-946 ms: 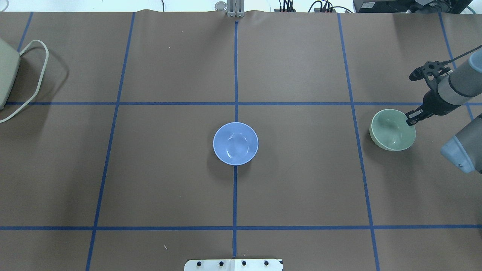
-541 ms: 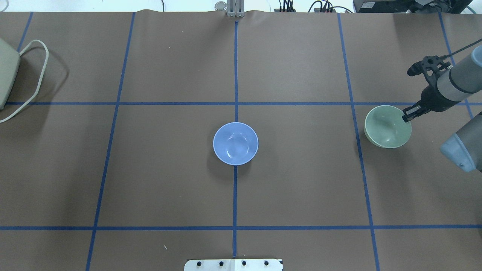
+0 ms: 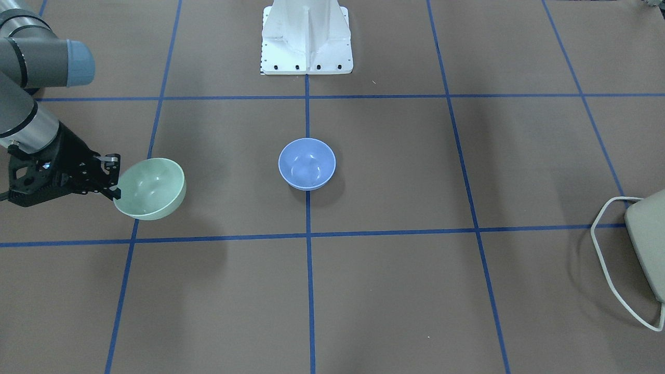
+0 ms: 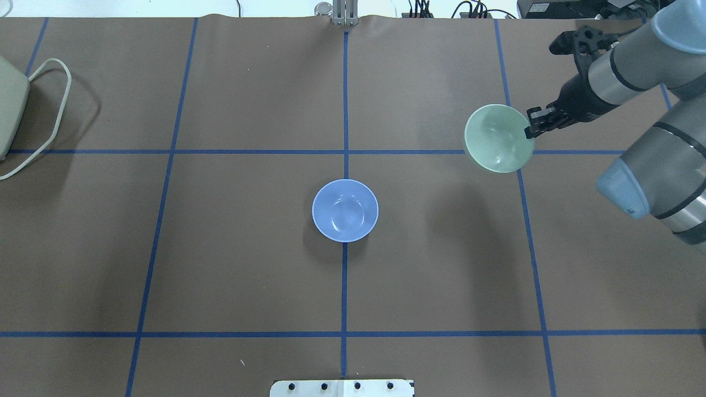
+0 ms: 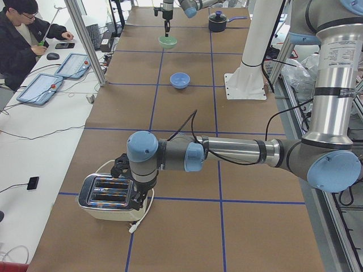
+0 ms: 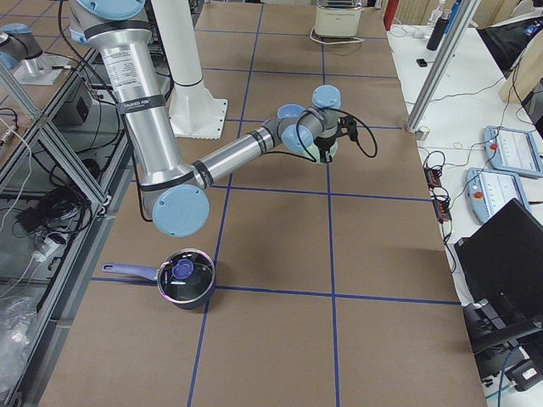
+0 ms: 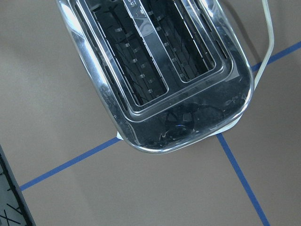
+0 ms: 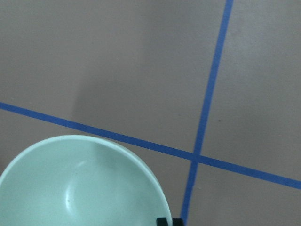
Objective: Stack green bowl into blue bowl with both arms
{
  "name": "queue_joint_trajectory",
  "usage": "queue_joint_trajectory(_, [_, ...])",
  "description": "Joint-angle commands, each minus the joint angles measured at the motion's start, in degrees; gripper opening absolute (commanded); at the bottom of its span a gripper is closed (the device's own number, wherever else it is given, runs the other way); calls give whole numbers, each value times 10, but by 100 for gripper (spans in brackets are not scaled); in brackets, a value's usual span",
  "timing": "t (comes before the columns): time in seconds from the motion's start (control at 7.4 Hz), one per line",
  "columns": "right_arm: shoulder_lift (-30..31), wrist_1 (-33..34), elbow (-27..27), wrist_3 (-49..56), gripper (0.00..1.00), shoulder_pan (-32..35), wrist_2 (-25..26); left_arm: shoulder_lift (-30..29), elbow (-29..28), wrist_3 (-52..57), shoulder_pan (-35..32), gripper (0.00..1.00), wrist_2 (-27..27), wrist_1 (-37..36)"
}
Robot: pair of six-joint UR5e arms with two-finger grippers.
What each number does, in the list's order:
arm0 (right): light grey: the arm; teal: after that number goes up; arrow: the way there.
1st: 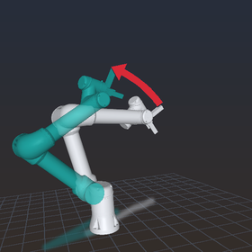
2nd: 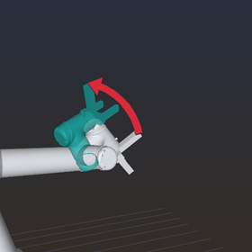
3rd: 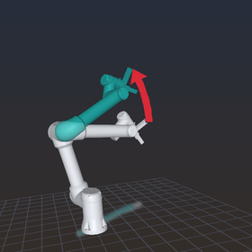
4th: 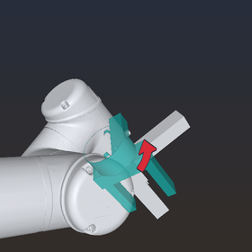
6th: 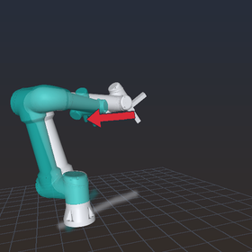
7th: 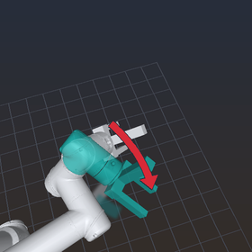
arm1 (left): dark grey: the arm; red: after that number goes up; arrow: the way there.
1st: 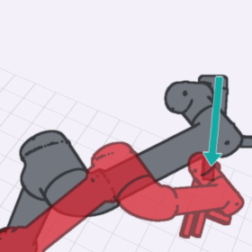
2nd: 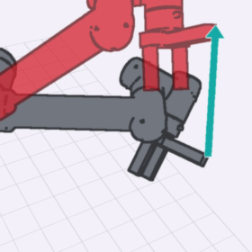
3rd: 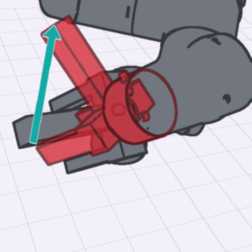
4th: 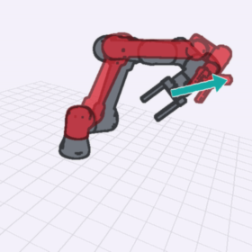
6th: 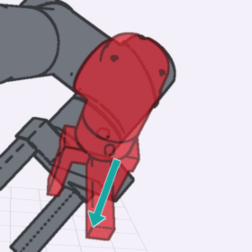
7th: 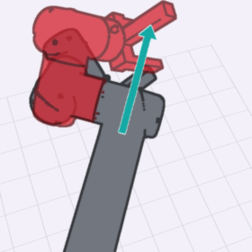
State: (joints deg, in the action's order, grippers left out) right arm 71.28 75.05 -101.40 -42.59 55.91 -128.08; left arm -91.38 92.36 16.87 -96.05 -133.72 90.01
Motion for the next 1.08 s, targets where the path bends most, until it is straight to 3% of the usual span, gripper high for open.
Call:
queue_joint_trajectory(0.0, [-53,6,-12,-159,0,-59,5,16,10,-78,2,98,-36,7])
queue_joint_trajectory(0.14, [-88,44,-16,-228,0,-96,24,16,9,-77,2,98,-35,7])
queue_joint_trajectory(0.27, [-119,96,-35,-262,0,-149,87,16,8,-77,2,98,-33,7])
queue_joint_trajectory(0.41, [-158,143,-34,-301,0,-186,120,16,8,-76,2,98,-32,7])
queue_joint_trajectory(0.68, [-179,152,-23,-341,0,-249,184,31,8,-77,2,98,-32,31])
queue_joint_trajectory(0.95, [-180,150,-6,-341,0,-260,203,33,8,-78,2,98,-32,39])
